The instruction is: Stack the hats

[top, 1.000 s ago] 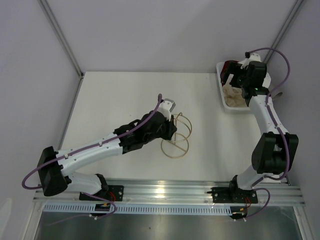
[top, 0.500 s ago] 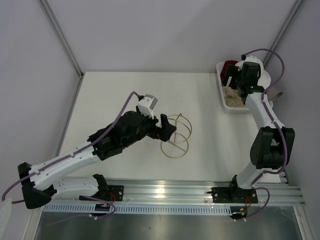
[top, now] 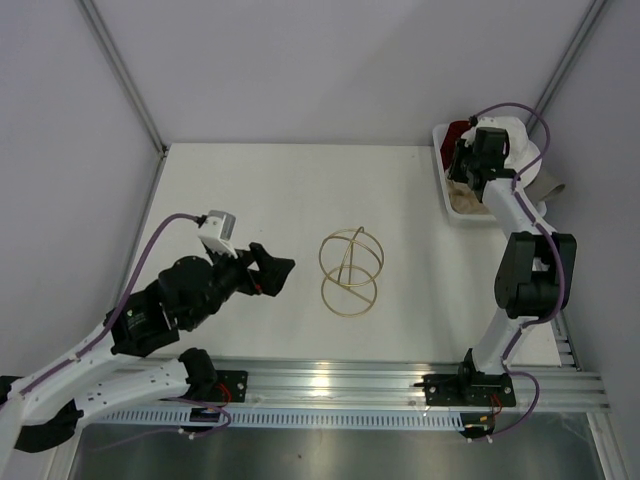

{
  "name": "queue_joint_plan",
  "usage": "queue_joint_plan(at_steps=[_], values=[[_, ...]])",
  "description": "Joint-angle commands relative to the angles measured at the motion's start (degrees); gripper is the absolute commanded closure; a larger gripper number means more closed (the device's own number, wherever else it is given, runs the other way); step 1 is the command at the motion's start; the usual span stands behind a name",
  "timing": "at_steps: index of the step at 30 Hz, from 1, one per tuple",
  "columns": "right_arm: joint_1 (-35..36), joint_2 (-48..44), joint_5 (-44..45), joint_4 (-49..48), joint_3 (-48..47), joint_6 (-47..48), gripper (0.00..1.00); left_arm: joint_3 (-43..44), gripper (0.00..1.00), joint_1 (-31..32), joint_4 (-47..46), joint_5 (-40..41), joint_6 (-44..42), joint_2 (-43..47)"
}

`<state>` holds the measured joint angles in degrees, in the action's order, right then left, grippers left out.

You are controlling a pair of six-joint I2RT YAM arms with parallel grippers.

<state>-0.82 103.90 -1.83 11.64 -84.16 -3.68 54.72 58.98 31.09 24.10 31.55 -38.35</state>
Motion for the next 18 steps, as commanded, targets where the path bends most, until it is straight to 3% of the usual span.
queue_joint_plan(at_steps=[1,2,5,9,13,18], values=[[0.03,0.16,-0.45,-2.06,-3.29,1.48,0.70,-2.33,0.00,0.17,3.01,5.08,4.65,2.04],[0.12,0.08,-0.72,-1.88,-3.38,1.49,0.73,-3.21,0.01,0.26,2.92,5.26,4.83,2.31],[0.20,-0.01,-0.55,-1.01,-3.55,2.19,0.99,-2.60,0.00,0.26,3.88,5.52,5.54,2.05],[0.38,-2.20,-2.03,3.12,-6.10,2.98,1.00,0.03,0.00,0.17,7.48,6.05,6.77,-1.02],[2.30,-10.35,-10.45,4.10,-8.39,-0.26,1.00,1.79,0.01,0.17,7.49,5.78,5.81,-5.24],[3.54,-18.72,-21.86,-1.43,-8.74,-12.63,1.00,8.29,0.01,-0.44,7.32,11.31,1.15,-9.99]])
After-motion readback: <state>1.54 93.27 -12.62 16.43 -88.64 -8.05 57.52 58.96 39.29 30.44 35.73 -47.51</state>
